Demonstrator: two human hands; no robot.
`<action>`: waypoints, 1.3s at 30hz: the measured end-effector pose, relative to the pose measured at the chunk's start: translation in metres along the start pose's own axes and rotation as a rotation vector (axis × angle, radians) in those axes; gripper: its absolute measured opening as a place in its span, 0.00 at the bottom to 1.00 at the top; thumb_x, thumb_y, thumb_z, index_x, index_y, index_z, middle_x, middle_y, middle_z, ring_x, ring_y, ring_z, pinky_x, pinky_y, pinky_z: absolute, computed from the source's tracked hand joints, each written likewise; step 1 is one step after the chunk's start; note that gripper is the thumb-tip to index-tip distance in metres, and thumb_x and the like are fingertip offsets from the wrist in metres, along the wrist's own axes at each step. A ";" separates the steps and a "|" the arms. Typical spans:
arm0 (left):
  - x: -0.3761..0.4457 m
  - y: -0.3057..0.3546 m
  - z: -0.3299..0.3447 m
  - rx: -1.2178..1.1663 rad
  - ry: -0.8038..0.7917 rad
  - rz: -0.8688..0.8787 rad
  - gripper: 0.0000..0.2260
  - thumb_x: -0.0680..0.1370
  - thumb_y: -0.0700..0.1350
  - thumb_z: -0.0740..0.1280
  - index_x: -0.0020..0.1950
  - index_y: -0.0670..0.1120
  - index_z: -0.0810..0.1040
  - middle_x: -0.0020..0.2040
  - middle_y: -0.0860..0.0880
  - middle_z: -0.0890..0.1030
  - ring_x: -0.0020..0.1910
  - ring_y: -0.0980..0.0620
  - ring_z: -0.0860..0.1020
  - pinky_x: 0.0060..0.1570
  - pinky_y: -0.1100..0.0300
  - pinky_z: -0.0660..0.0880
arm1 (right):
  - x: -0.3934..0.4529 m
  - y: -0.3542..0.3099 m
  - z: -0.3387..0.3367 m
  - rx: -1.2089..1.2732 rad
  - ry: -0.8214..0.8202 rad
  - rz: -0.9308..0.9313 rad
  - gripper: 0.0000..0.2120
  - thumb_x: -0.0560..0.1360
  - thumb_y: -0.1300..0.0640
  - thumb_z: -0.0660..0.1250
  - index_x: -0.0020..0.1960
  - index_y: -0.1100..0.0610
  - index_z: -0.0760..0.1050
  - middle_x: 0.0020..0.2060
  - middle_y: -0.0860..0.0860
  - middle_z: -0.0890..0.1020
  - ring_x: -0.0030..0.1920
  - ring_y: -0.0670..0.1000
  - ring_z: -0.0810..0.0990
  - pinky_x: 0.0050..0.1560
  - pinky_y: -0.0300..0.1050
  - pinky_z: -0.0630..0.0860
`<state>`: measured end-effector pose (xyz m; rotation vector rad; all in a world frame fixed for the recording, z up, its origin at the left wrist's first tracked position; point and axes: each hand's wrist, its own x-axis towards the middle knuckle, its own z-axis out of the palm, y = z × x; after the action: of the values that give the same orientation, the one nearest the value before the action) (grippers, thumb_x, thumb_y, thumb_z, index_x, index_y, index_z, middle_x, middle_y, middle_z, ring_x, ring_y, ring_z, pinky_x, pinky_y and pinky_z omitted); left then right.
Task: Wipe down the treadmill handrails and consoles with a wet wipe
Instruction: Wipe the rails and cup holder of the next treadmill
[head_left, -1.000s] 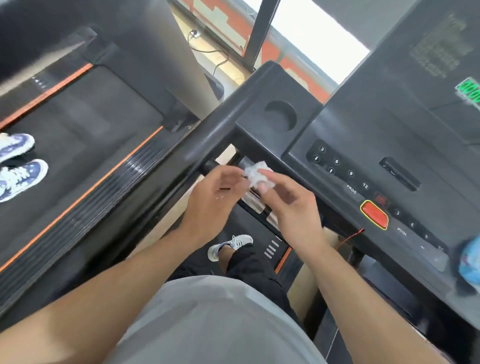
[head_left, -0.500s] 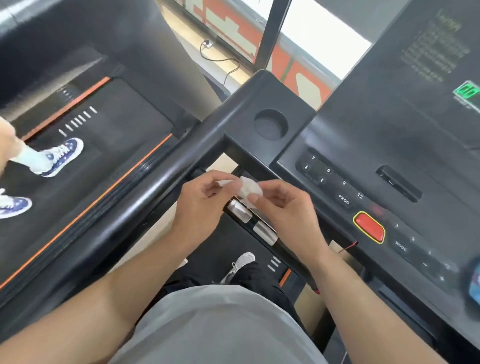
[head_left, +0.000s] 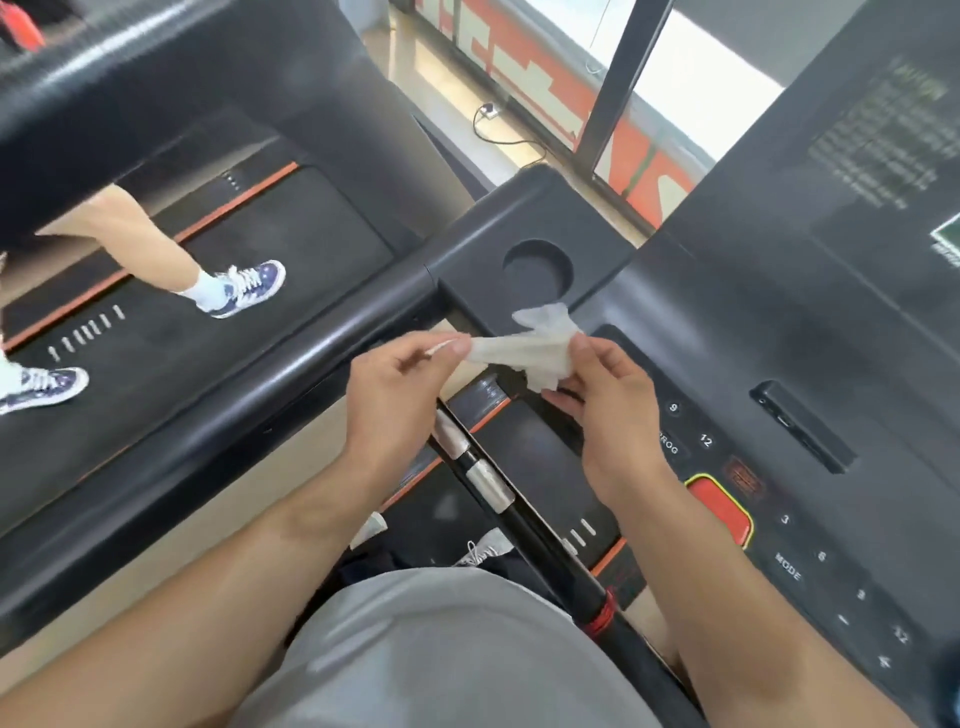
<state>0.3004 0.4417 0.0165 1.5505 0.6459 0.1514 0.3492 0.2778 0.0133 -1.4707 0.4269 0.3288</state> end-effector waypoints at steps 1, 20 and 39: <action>0.000 0.000 0.003 -0.013 -0.005 -0.001 0.03 0.78 0.47 0.72 0.47 0.50 0.86 0.44 0.60 0.86 0.42 0.64 0.83 0.46 0.75 0.73 | 0.004 -0.002 0.000 0.006 -0.004 0.002 0.09 0.84 0.56 0.65 0.47 0.56 0.79 0.42 0.53 0.85 0.41 0.49 0.83 0.46 0.45 0.81; 0.091 0.002 0.012 0.023 -0.270 0.061 0.20 0.74 0.36 0.75 0.58 0.52 0.72 0.51 0.51 0.83 0.45 0.48 0.83 0.48 0.56 0.81 | 0.063 -0.075 0.052 -0.224 0.363 -0.477 0.09 0.78 0.56 0.73 0.58 0.50 0.80 0.38 0.53 0.85 0.40 0.42 0.82 0.48 0.37 0.79; 0.182 -0.028 -0.011 0.647 -0.371 0.585 0.27 0.75 0.43 0.72 0.73 0.52 0.70 0.68 0.53 0.76 0.69 0.50 0.71 0.69 0.51 0.70 | 0.101 -0.014 0.103 -0.831 0.182 -0.532 0.12 0.83 0.56 0.64 0.66 0.52 0.78 0.62 0.45 0.81 0.66 0.46 0.75 0.69 0.45 0.71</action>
<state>0.4369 0.5381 -0.0613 2.2930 -0.0927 0.0888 0.4528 0.3747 -0.0163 -2.3634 0.0067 -0.0818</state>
